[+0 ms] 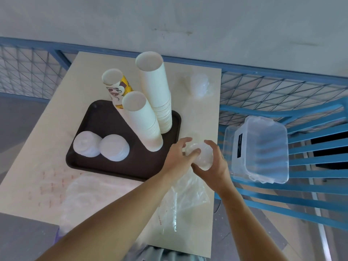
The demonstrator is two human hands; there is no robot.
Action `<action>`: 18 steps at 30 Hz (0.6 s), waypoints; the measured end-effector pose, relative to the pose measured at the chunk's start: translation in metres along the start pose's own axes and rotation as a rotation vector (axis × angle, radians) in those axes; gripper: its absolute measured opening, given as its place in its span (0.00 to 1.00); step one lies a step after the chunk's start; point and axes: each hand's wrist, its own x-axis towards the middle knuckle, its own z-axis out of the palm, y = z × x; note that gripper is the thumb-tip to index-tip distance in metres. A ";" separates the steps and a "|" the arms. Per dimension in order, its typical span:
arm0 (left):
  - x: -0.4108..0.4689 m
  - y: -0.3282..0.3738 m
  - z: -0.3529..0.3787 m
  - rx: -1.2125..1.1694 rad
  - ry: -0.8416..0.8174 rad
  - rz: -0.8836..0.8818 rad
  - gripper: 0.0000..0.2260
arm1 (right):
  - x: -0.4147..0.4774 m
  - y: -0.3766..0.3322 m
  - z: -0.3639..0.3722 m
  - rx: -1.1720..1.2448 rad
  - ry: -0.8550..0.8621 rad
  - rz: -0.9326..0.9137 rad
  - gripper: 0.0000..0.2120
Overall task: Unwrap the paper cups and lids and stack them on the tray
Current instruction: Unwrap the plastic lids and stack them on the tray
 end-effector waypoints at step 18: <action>-0.106 -0.075 -0.161 0.211 -0.158 0.410 0.41 | -0.104 -0.102 0.094 0.465 -0.101 0.296 0.23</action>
